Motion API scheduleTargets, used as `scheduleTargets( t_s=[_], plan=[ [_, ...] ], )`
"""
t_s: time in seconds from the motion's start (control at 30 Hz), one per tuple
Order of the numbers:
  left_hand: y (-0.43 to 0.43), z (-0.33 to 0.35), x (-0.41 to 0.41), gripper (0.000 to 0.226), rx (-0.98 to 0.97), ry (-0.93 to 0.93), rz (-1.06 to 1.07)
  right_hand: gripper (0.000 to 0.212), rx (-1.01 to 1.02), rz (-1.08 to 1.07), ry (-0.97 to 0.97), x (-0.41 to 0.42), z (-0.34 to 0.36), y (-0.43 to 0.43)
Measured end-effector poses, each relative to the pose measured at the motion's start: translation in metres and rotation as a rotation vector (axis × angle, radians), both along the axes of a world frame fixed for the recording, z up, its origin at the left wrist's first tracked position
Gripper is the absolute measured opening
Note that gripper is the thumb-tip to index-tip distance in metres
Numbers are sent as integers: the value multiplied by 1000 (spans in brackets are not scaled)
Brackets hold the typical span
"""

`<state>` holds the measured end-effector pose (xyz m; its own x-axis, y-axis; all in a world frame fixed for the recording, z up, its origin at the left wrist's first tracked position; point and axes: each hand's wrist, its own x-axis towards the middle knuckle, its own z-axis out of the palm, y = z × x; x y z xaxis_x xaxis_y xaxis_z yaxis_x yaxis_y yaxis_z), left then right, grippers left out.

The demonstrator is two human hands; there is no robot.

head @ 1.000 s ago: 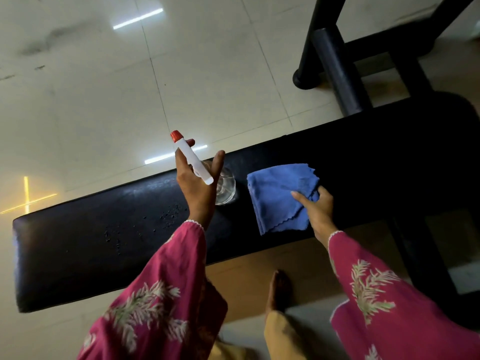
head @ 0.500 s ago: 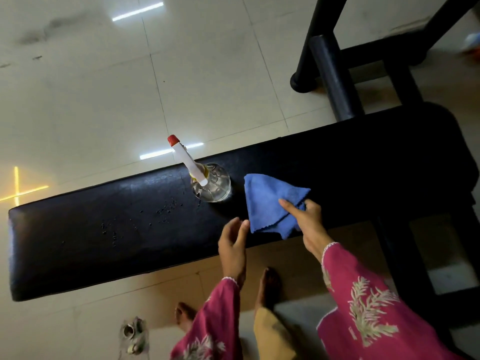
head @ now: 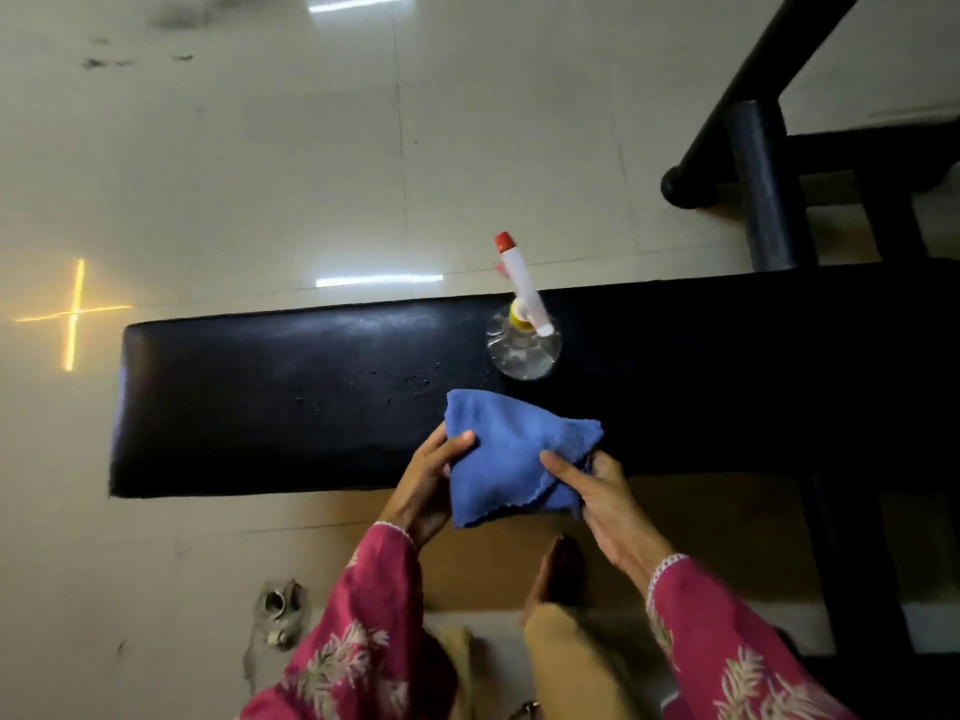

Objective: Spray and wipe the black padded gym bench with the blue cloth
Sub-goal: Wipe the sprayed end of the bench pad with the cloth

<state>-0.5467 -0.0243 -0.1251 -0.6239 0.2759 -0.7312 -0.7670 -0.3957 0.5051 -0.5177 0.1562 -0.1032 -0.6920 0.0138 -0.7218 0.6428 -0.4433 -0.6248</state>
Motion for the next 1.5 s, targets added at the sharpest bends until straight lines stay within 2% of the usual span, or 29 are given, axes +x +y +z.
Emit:
scheduleTargets(
  t_s=[0.1,0.2,0.3,0.4,0.53,0.63,0.7,0.77,0.8,0.87,0.93,1.0,1.03,1.07,1.17,1.2,1.23,1.27,1.33,1.37,1.4,1.5],
  plan=[
    [-84,11,-13,28,-305,128,-34,13,108,185,22,-14,-9,-70],
    [-179,13,-30,16,-525,171,62,6,401,400,171,-35,-30,-146],
    [-267,-5,-43,12,-692,187,109,56,881,710,326,-51,-52,-209],
    [-338,-22,-50,19,-802,208,72,69,1164,910,501,-64,-72,-259],
    [-401,-35,-60,16,-901,280,-24,87,1368,987,520,-73,-98,-314],
    [-418,-45,-65,16,-930,267,-85,92,1403,1057,475,-70,-105,-337],
    [-415,-49,-63,25,-1102,250,-11,94,1415,1050,451,-68,-109,-344],
    [-393,-43,-54,42,-1337,274,157,89,1433,1031,442,-69,-108,-346],
    [-376,-40,-50,49,-1376,313,209,84,1441,1031,438,-70,-107,-346],
    [-341,-43,-42,59,-1343,363,145,74,1458,1026,445,-76,-107,-345],
    [-320,-62,-49,66,-1341,286,16,69,1494,998,458,-87,-108,-341],
    [-311,-84,-73,77,-1459,125,-59,66,1538,958,469,-103,-112,-334],
    [-308,-90,-86,84,-1551,105,-92,65,1554,946,471,-112,-116,-331],
    [-306,-91,-94,88,-1618,144,-139,64,1564,941,476,-120,-118,-327],
    [-316,-107,-91,83,-1707,517,-365,64,1582,972,509,-139,-128,-317],
    [-329,-110,-87,81,-1703,597,-433,64,1581,993,524,-141,-131,-314],
    [-343,-110,-86,80,-1724,594,-456,64,1583,1003,534,-140,-132,-311],
    [-354,-111,-95,81,-1753,506,-431,64,1588,1002,543,-140,-134,-310],
    [-366,-111,-137,82,-1750,175,-249,65,1580,994,556,-138,-137,-310],
    [-361,-107,-160,82,-1710,78,-189,64,1570,991,556,-138,-138,-310],
    [-351,-105,-173,80,-1703,65,-217,64,1567,987,553,-137,-138,-311],
    [-328,-103,-154,76,-1703,461,-448,62,1582,980,553,-138,-138,-311]
  ],
)
